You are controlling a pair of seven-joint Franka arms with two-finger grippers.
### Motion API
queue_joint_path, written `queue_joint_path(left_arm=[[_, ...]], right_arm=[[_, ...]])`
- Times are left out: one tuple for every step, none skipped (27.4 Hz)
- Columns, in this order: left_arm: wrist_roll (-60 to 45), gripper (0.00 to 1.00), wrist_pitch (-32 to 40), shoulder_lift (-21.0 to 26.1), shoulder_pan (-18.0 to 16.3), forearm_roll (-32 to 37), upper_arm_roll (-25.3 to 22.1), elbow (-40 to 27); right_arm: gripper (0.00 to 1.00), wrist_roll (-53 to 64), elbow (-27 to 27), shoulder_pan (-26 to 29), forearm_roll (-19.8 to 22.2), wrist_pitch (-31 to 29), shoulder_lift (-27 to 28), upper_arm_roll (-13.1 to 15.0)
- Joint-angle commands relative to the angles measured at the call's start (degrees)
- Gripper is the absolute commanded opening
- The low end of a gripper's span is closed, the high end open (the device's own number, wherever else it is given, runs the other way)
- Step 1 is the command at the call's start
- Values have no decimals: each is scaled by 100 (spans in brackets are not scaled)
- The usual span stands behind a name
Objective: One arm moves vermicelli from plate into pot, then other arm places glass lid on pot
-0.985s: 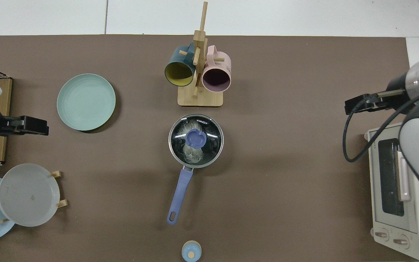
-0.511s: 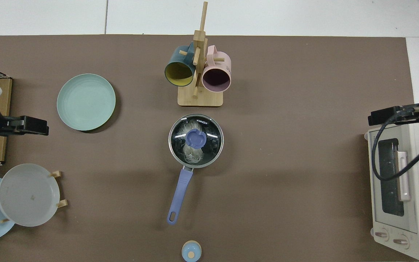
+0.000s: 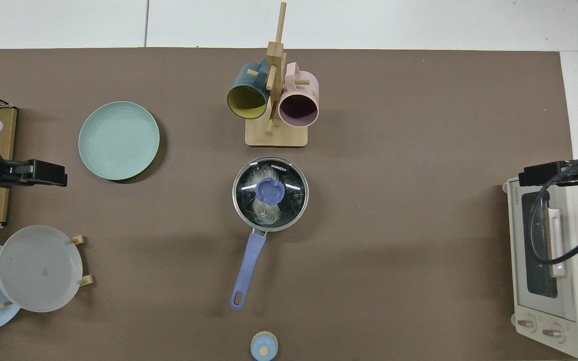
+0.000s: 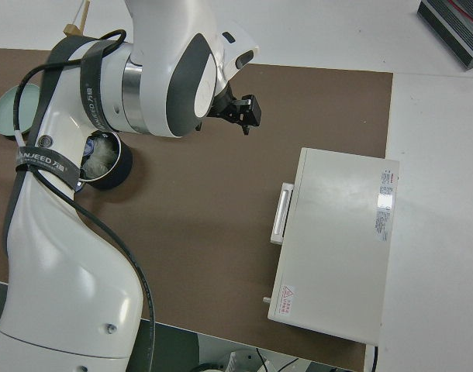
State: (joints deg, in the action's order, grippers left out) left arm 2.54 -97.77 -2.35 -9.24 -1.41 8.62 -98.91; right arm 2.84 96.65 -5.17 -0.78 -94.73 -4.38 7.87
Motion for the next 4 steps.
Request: queue_joint_path(left_arm=[[18, 100, 48, -55, 63, 53, -45, 4], [18, 100, 48, -47, 63, 53, -45, 4], [18, 100, 48, -55, 63, 53, -45, 4], [18, 100, 48, -55, 63, 53, -45, 4]], right_arm=[[100, 7, 179, 25, -63, -159, -133, -31], [100, 15, 170, 25, -45, -151, -133, -31], [100, 7, 170, 25, -45, -159, -133, -31], [100, -2, 179, 25, -36, -151, -133, -31]])
